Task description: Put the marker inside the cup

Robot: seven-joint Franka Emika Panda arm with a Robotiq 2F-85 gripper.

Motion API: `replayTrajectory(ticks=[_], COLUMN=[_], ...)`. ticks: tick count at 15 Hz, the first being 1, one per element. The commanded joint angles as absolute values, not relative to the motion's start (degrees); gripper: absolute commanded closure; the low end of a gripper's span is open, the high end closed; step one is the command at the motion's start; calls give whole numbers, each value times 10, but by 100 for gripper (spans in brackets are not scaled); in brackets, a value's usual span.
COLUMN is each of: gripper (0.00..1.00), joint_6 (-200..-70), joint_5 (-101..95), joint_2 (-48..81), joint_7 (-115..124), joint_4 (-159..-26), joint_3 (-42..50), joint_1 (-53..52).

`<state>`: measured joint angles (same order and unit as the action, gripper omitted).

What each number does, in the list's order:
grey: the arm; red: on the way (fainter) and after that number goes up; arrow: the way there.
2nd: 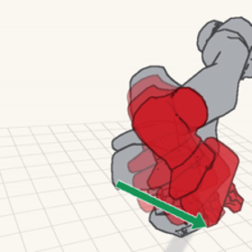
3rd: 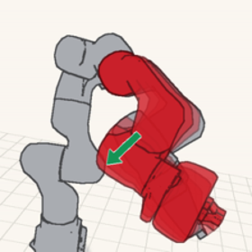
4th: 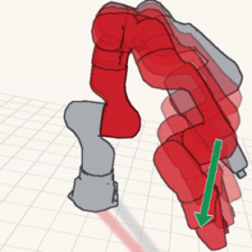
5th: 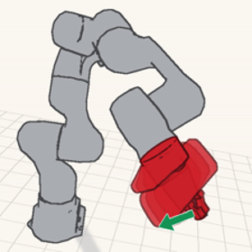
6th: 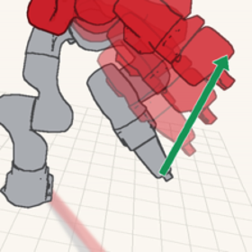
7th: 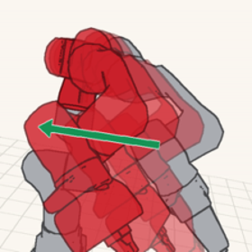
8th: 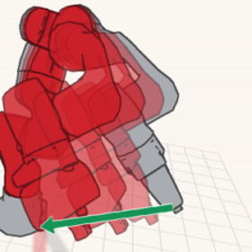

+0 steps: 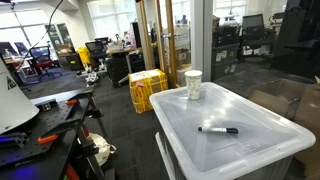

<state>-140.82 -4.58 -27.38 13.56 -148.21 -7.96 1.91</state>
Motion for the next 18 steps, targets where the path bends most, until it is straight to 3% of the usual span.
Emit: replayTrajectory(ticks=[1, 18], gripper=[0, 0], joint_6=[-1453, -1635], joint_5=[-67, -183], joint_2=[-258, -131], joint_7=[168, 227], joint_4=[-1493, -1491], joint_3=[-81, -63], joint_1=[44, 189])
